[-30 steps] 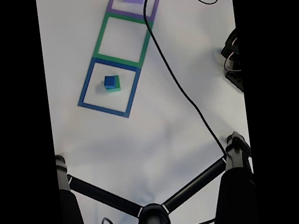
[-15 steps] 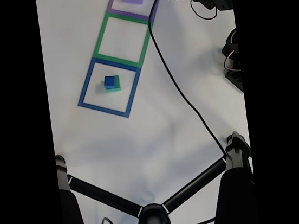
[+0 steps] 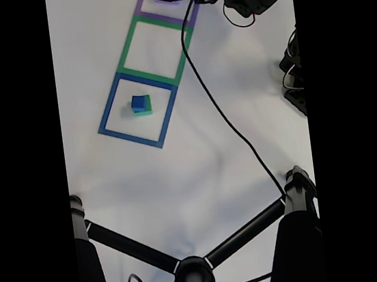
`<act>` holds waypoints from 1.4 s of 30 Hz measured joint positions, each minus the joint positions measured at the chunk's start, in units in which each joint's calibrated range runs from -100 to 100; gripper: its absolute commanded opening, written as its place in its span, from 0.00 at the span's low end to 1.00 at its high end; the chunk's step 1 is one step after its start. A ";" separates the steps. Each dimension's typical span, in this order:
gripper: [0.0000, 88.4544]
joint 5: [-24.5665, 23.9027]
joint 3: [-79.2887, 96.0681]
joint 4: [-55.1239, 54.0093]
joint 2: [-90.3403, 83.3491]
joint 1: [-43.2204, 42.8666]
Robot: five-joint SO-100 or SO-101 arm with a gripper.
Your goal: Tower of hanoi
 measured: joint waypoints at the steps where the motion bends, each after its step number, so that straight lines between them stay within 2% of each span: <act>1: 0.53 0.00 -0.77 -0.08 0.67 -0.19; 14: 0.48 0.00 -2.84 -2.61 4.20 -2.82; 42: 0.26 0.00 -2.24 -2.61 4.62 -3.40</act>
